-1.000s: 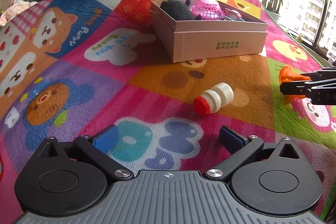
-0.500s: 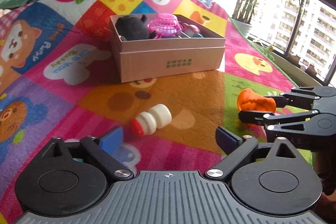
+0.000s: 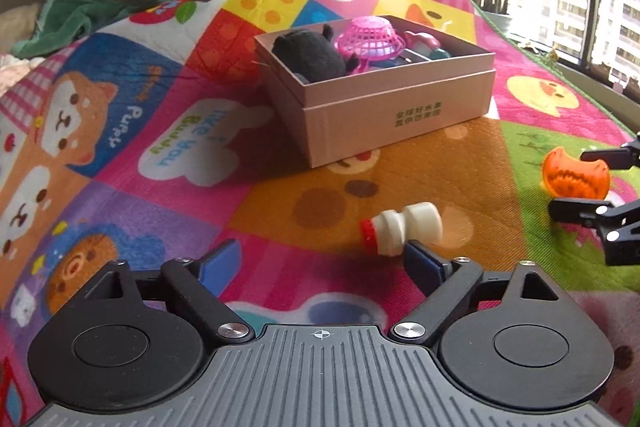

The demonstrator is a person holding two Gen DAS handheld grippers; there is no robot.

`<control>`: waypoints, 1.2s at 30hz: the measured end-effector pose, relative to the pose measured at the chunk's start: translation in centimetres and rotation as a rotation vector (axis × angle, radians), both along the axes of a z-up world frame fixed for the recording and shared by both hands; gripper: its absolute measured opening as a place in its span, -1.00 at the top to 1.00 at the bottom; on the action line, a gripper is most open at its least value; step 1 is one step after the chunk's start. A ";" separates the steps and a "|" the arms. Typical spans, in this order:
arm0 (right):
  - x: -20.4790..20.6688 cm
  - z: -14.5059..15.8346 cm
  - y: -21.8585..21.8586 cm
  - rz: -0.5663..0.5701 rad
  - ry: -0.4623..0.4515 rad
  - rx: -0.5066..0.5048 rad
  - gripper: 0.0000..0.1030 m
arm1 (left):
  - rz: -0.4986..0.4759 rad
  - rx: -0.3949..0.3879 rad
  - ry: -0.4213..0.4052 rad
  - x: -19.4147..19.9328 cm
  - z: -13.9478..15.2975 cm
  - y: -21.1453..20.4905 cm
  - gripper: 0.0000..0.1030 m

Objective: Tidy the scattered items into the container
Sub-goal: 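Grasp the white red-capped bottle with left tool while right tool holds the orange cup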

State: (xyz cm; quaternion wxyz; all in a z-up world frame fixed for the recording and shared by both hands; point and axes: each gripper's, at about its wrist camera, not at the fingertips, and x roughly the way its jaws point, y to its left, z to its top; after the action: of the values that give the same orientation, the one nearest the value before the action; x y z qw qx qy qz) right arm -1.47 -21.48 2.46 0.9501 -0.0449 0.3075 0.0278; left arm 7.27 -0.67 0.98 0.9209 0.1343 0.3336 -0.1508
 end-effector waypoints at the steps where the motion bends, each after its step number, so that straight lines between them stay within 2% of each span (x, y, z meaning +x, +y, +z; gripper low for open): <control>1: 0.1 -0.1 -0.1 -0.008 0.001 0.004 -0.64 | 0.012 0.018 -0.004 0.0 -0.1 0.3 -0.86; 3: 0.2 -0.2 -0.3 -0.018 0.001 0.015 -0.70 | 0.042 0.020 -0.001 0.2 -0.3 1.1 -0.92; 6: 0.3 -0.3 -0.6 -0.024 0.003 0.031 -0.74 | 0.063 -0.033 0.023 0.4 -0.1 1.8 -0.94; 9: 0.3 -0.6 -0.8 -0.048 -0.003 0.037 -0.90 | -0.031 -0.108 0.045 -0.6 0.1 1.2 -1.00; 13: 0.5 -0.9 -1.2 -0.070 -0.002 0.062 -1.00 | -0.103 -0.112 0.067 -1.9 -0.6 -0.7 -1.00; 17: 0.4 -1.0 -1.1 -0.071 -0.009 0.060 -1.00 | -0.031 -0.098 0.070 -2.2 -0.9 -2.2 -1.00; 19: 0.4 -1.0 -1.1 -0.072 -0.011 0.061 -1.00 | 0.018 -0.149 0.077 -2.2 -0.5 -2.5 -1.00; 21: 0.4 -1.0 -1.1 -0.073 -0.013 0.061 -1.00 | 0.012 -0.224 0.064 -2.2 0.0 -2.5 -1.00; 24: 0.3 -1.1 -1.1 -0.074 -0.018 0.060 -1.00 | 0.017 -0.232 0.031 -2.3 0.3 -2.9 -1.00; 25: 0.3 -1.1 -1.1 -0.074 -0.019 0.061 -1.00 | 0.018 -0.233 0.029 -2.2 0.3 -3.0 -0.98; 27: 0.3 -1.1 -1.1 -0.075 -0.021 0.064 -1.00 | 0.017 -0.231 0.030 -2.1 0.3 -3.2 -0.78; 28: 0.3 -1.1 -1.1 -0.075 -0.022 0.064 -1.00 | 0.017 -0.224 0.034 -2.1 0.1 -3.3 -0.47; 29: 0.3 -1.1 -1.1 -0.075 -0.022 0.064 -1.00 | 0.019 -0.219 0.039 -2.0 0.0 -3.4 -0.37; 36: 0.3 -0.8 -0.7 -0.055 -0.017 0.039 -1.00 | 0.016 -0.215 0.045 -1.6 -0.5 -3.4 -0.24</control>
State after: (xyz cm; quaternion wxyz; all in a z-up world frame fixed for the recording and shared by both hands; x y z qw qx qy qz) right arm -1.22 -22.21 1.67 0.9537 -0.0182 0.3000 0.0071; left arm 5.65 -4.05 0.53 0.9234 0.0286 0.3371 -0.1813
